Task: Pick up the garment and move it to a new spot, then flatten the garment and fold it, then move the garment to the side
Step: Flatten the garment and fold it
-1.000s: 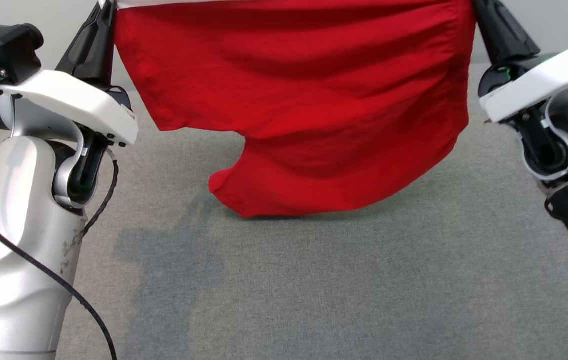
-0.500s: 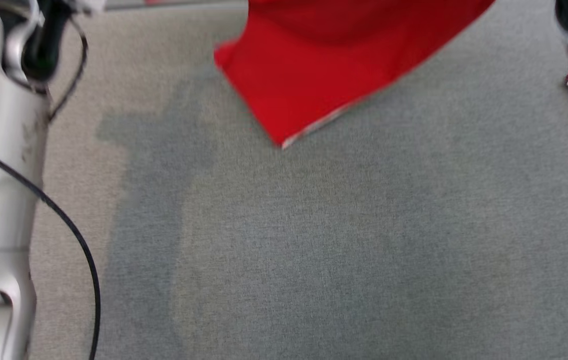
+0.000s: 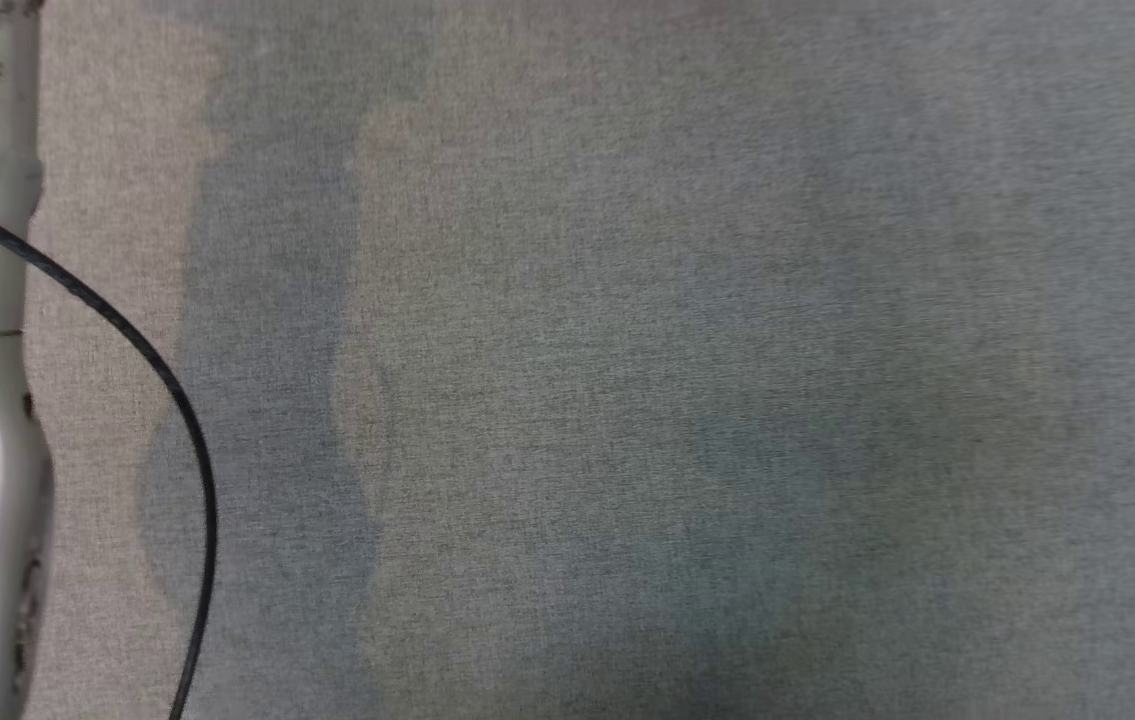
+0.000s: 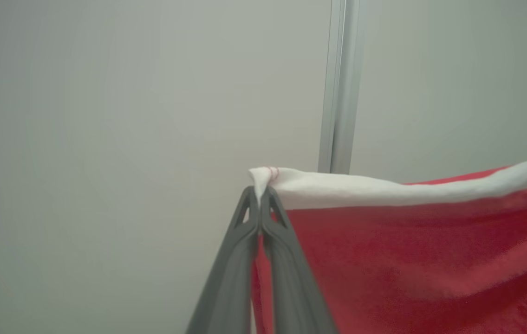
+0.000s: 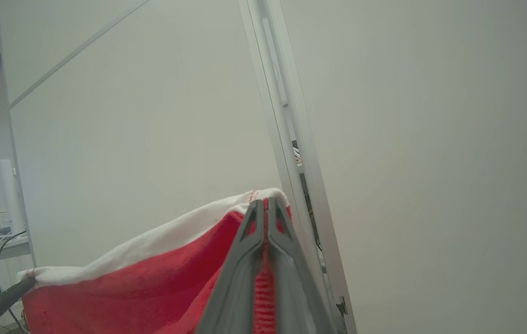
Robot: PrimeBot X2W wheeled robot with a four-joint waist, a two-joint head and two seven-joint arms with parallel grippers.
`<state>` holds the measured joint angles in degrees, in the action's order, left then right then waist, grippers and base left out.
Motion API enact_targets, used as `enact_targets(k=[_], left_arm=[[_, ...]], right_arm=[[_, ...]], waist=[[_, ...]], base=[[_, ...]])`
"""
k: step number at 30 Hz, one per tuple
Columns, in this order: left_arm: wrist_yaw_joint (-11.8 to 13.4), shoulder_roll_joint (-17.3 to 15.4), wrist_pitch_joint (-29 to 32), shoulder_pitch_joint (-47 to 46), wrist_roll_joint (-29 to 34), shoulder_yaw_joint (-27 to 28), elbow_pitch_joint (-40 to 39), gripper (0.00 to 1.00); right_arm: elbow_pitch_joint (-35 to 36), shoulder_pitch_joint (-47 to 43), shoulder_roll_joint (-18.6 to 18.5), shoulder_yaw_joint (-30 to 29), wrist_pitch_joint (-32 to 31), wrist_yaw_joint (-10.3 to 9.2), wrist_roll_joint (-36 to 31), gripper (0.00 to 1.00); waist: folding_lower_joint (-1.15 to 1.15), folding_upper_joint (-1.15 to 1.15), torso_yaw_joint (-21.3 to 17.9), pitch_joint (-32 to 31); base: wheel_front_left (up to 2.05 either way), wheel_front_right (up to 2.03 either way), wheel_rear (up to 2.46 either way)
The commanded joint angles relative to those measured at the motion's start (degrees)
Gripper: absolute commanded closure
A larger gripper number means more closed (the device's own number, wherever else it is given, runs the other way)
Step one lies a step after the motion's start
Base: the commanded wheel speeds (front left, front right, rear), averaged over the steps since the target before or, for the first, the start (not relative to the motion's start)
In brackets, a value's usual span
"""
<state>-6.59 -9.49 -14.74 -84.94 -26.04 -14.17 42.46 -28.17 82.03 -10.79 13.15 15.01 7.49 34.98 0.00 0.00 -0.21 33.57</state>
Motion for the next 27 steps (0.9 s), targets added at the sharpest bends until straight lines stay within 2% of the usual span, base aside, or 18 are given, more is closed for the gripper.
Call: enact_targets(k=[1,5,13,19,27], left_arm=[[-0.37,0.42,-0.32,0.56,0.48,-0.03,0.13,1.00],[-0.77,2.03,-0.44,6.08,2.05,0.73,-2.24,1.00],[-0.94,3.87,-0.46,16.88,4.39,-1.97,-3.58,1.00],[-0.90,3.15,-0.47,24.26,3.47,-4.91,-4.50,1.00],[-0.91,1.67,-0.48,34.35,4.69,-7.73,-6.69,1.00]], right_arm=[[-0.21,-1.47,0.26,-0.17,0.26,0.00,-0.51,1.00],[-2.10,-5.98,0.06,-0.54,0.26,0.00,-1.72,1.00],[-2.97,-15.01,-1.64,1.90,0.27,0.00,2.23,1.00],[2.28,-22.88,-4.09,5.51,0.28,0.00,8.10,1.00],[7.51,-35.01,-8.71,10.54,0.27,0.00,11.95,1.00]], waist=[[0.00,0.00,0.80,1.66],[0.00,0.00,1.87,3.57],[0.00,0.00,2.70,2.56],[0.00,0.00,2.47,-0.36],[0.00,0.00,1.60,-6.66]], base=[[0.00,0.00,0.00],[0.00,0.00,0.00],[0.00,0.00,0.00],[0.00,0.00,0.00],[0.00,0.00,0.00]])
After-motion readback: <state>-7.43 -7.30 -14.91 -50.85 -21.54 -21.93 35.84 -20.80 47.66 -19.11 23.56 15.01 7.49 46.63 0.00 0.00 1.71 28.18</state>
